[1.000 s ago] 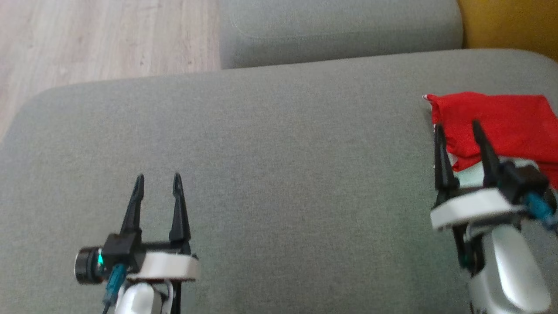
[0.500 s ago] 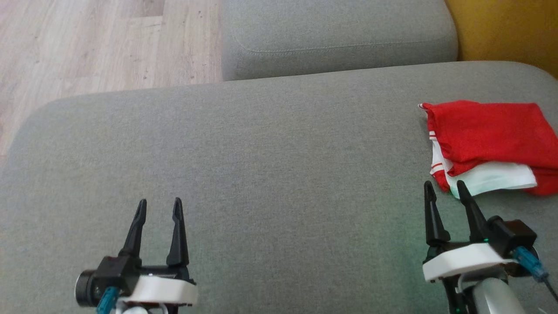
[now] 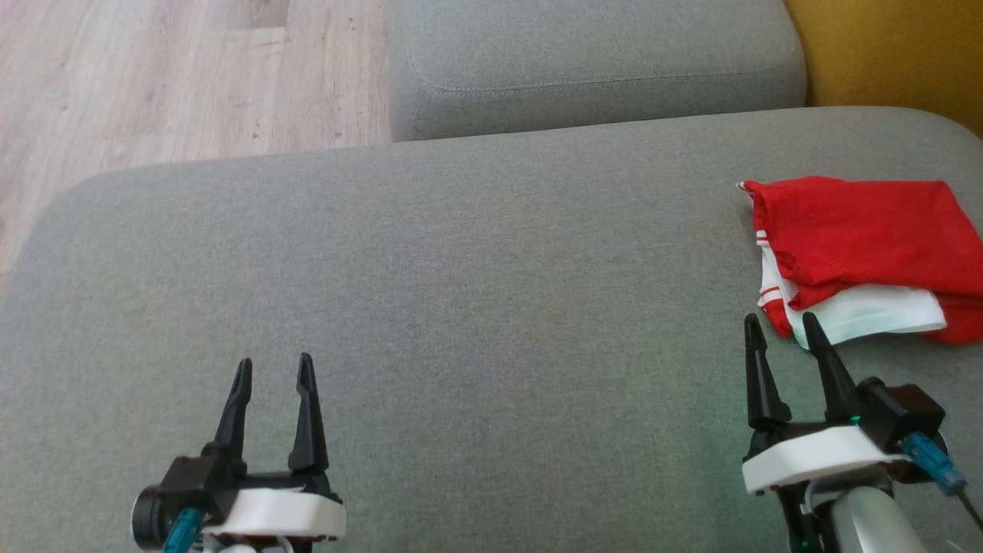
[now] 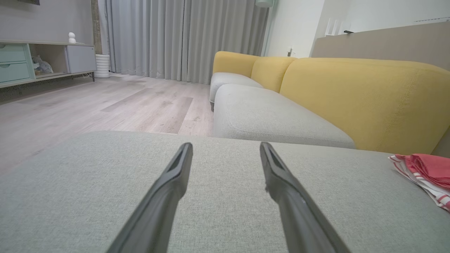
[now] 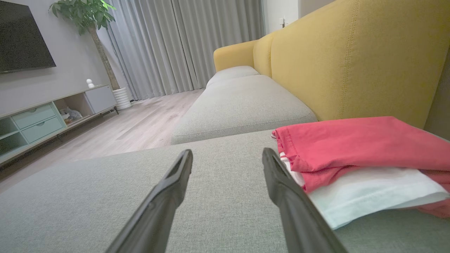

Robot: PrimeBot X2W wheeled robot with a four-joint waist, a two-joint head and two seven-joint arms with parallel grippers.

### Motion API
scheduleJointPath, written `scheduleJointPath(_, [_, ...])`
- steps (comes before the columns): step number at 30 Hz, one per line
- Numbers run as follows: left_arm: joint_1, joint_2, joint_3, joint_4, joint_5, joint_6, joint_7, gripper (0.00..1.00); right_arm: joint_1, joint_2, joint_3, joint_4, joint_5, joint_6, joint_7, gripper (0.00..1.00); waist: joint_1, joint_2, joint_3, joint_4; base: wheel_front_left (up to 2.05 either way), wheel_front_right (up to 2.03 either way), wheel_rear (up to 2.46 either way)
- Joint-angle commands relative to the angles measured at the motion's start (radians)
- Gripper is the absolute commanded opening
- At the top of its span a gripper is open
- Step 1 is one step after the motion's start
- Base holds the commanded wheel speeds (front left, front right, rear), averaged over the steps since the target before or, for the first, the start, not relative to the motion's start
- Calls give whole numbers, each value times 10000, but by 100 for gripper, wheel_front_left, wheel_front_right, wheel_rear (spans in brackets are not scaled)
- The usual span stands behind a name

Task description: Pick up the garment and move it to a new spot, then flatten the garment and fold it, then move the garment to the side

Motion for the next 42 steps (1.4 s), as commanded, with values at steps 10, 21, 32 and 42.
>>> scheduleJointPath(10, [-369,17,382,-364,-392,95,-53,100,-271,-32,387,-364,-34,-7,-137,100,0,0,2,72,0,0,0])
scheduleJointPath(21, [72,-5,111,430,-1012,13,196,0,92,7,66,384,639,1,176,0,0,0,11,76,0,0,0])
scheduleJointPath(32, [-34,-3,338,385,-2290,-103,542,0,24,-3,-78,271,2005,1,519,0,0,0,27,79,0,0,0])
scheduleJointPath(42, [-129,-1,531,356,-3351,-200,835,0,-33,-9,-199,177,3137,0,804,0,0,0,40,82,0,0,0])
